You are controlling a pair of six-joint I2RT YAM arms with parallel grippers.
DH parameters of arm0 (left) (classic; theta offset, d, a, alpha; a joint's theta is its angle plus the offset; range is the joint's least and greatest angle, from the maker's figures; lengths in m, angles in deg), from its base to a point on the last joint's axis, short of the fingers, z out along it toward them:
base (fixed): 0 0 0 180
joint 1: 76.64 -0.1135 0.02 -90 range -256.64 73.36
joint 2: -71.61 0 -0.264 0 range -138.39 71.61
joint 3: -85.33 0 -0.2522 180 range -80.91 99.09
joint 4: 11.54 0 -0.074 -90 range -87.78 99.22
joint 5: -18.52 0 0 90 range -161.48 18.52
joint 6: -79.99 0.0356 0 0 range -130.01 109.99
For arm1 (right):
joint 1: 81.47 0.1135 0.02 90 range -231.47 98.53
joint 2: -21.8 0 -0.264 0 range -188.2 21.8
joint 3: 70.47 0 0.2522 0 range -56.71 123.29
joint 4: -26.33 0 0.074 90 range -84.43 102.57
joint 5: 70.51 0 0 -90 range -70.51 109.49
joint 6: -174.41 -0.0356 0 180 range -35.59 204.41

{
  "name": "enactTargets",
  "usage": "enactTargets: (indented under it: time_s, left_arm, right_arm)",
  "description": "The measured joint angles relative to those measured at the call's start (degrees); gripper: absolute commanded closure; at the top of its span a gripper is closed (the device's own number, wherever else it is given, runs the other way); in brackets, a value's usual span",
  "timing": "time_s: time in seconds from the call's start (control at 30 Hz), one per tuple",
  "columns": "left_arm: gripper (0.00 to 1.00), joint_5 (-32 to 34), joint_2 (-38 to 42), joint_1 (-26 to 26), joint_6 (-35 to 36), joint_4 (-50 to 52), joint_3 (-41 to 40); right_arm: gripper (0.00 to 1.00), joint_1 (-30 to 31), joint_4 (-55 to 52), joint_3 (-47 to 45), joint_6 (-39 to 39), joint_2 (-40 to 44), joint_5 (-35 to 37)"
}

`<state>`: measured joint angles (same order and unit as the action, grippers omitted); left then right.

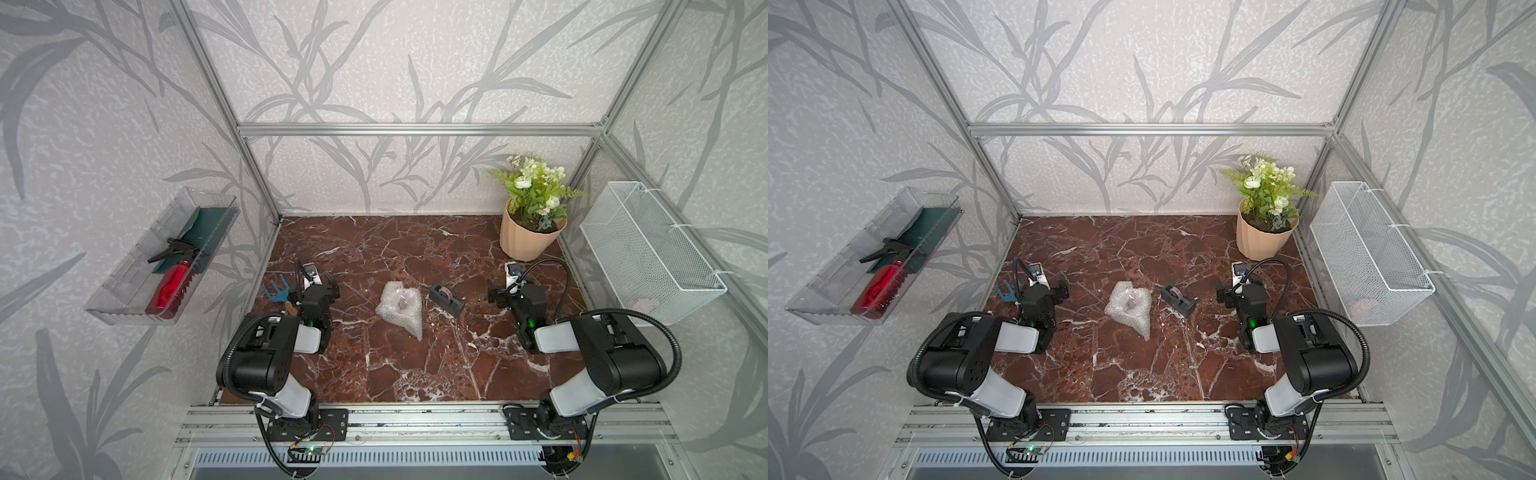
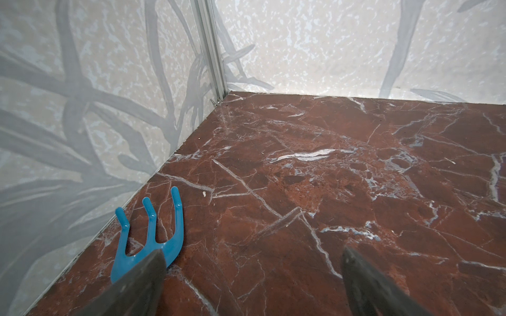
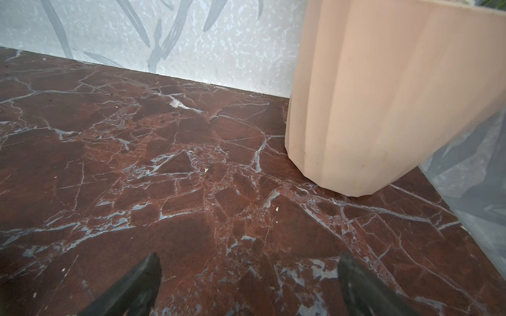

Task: Wrap mugs in bubble wrap
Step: Reset both arms

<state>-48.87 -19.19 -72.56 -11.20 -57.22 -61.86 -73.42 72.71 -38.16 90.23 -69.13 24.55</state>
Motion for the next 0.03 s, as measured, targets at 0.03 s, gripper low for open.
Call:
enactTargets:
  time_s: [0.03]
  left_arm:
    - [0.01,-0.20,0.00,-0.09,-0.04,0.09,0.00]
  right_arm:
    - [0.01,0.00,0.00,-0.11,0.00,0.00,0.00]
